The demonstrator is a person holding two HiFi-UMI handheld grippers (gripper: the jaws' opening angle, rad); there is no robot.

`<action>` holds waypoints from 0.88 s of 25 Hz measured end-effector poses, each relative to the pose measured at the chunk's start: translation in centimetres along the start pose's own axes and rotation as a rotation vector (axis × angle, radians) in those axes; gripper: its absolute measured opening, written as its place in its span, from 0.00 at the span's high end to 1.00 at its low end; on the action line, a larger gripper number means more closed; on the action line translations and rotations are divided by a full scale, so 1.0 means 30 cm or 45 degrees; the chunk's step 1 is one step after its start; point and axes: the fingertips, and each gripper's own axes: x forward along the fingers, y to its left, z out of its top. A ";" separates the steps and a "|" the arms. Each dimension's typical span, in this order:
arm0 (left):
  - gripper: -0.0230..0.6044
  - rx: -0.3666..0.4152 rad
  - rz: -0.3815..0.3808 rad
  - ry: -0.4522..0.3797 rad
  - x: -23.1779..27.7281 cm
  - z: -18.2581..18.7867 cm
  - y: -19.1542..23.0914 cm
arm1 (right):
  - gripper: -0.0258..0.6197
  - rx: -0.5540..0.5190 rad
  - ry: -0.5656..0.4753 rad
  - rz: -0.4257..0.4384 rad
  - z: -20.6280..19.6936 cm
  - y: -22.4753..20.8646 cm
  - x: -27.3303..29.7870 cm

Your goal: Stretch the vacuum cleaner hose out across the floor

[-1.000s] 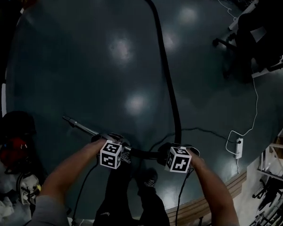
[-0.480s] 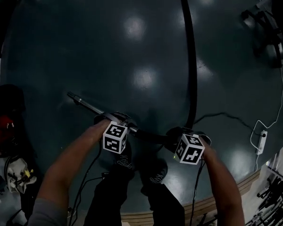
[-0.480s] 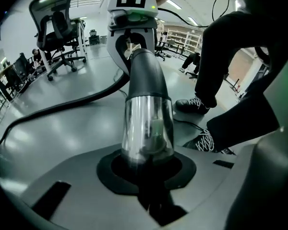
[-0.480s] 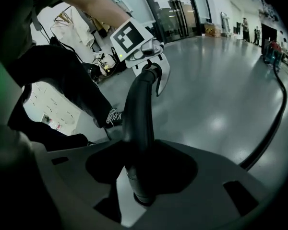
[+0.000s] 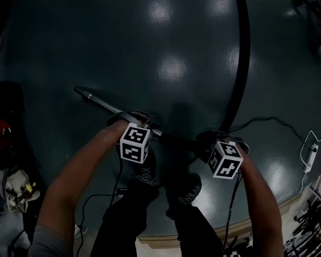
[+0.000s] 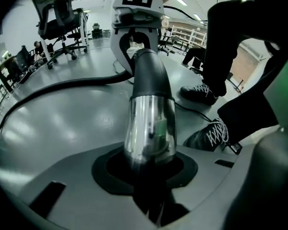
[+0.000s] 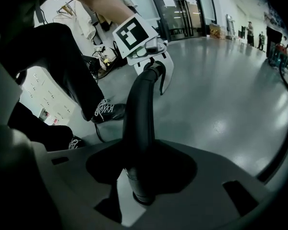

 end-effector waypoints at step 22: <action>0.54 -1.436 0.314 -0.448 -0.175 -0.105 -0.126 | 0.70 -0.196 0.344 0.085 -0.015 0.027 0.342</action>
